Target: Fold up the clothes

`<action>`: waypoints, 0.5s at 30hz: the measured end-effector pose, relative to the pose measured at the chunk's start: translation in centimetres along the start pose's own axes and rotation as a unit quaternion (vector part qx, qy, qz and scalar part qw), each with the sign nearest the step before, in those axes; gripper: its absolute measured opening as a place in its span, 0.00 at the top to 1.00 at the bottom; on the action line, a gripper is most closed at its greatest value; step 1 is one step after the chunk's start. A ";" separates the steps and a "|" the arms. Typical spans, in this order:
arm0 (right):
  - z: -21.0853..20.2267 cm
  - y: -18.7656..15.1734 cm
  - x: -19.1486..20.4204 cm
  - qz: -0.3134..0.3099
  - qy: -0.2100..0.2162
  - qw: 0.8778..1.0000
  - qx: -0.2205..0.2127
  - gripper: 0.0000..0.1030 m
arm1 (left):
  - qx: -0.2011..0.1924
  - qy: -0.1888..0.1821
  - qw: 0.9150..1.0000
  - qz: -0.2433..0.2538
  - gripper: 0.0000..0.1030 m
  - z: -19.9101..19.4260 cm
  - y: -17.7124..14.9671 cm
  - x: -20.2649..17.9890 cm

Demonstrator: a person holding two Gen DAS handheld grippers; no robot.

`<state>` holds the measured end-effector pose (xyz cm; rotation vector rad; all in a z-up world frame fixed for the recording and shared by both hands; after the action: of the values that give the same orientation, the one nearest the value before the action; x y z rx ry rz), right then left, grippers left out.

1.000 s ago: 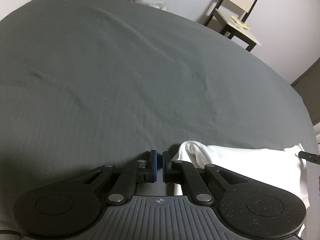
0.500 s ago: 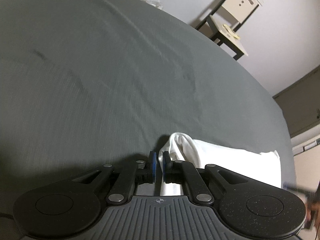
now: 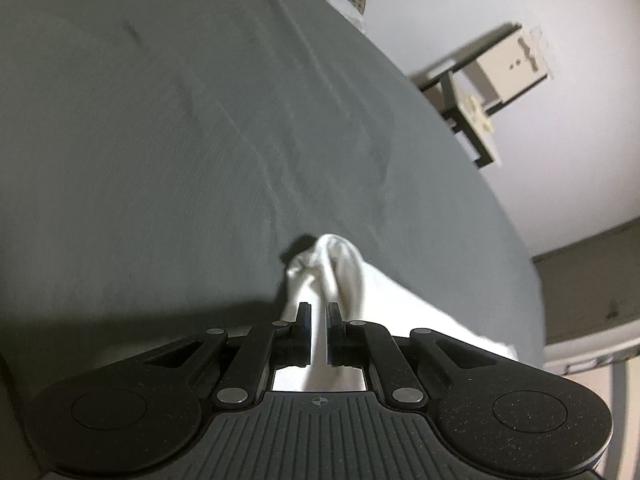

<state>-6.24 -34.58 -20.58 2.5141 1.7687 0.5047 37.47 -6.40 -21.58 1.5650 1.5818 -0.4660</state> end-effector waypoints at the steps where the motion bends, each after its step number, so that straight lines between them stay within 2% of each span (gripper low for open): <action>1: -0.4 -0.5 0.1 0.001 0.007 1.000 0.005 0.97 | -0.004 -0.005 1.000 -0.004 0.96 0.2 -0.2 -0.1; 3: 0.1 -0.4 -0.4 0.022 -0.013 1.000 0.008 0.97 | -0.009 -0.011 1.000 0.004 0.96 0.8 -0.5 -0.4; 5: 1.0 -0.2 -1.0 0.041 -0.028 0.999 0.008 0.91 | -0.014 -0.016 1.000 0.015 0.96 1.3 -0.8 -0.8; 6: 1.5 0.0 -1.3 0.052 -0.031 0.998 0.009 0.73 | -0.014 -0.019 0.999 0.026 0.96 1.5 -0.7 -0.9; 7: 2.0 0.1 -1.7 0.063 -0.034 0.997 0.010 0.62 | -0.015 -0.022 0.999 0.038 0.96 1.7 -0.6 -1.1; 8: 1.7 0.8 -1.6 0.072 -0.030 0.997 -0.014 0.57 | -0.014 -0.022 0.998 0.048 0.96 1.8 -0.5 -1.3; 9: 1.4 1.6 -1.4 0.081 -0.026 0.996 -0.038 0.46 | -0.013 -0.016 0.998 0.056 0.96 1.7 -0.3 -1.3; 10: 1.0 2.8 -1.5 0.087 -0.032 0.994 -0.066 0.39 | -0.011 -0.009 0.998 0.062 0.96 1.7 -0.2 -1.2; 13: 0.1 6.7 -1.5 0.102 -0.032 0.986 -0.128 0.36 | -0.007 0.021 0.998 0.063 0.96 1.9 0.5 -0.5; 15: 0.5 9.7 -0.9 0.108 -0.028 0.983 -0.145 0.36 | -0.006 0.034 0.998 0.056 0.96 2.2 0.9 0.1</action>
<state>2.49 -38.73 -19.31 2.4940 1.3001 0.6396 38.97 -7.90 -22.69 1.6666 1.5359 -0.3449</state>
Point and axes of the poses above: each gripper's, at about its wrist camera, not at the fingertips, and z roughly the way its jaws point, x to its left, y to its top, the point moved 6 cm from there along z, roughly the way its jaws point, and after that the axes turned 11 degrees about -y, right-handed, at the moved point
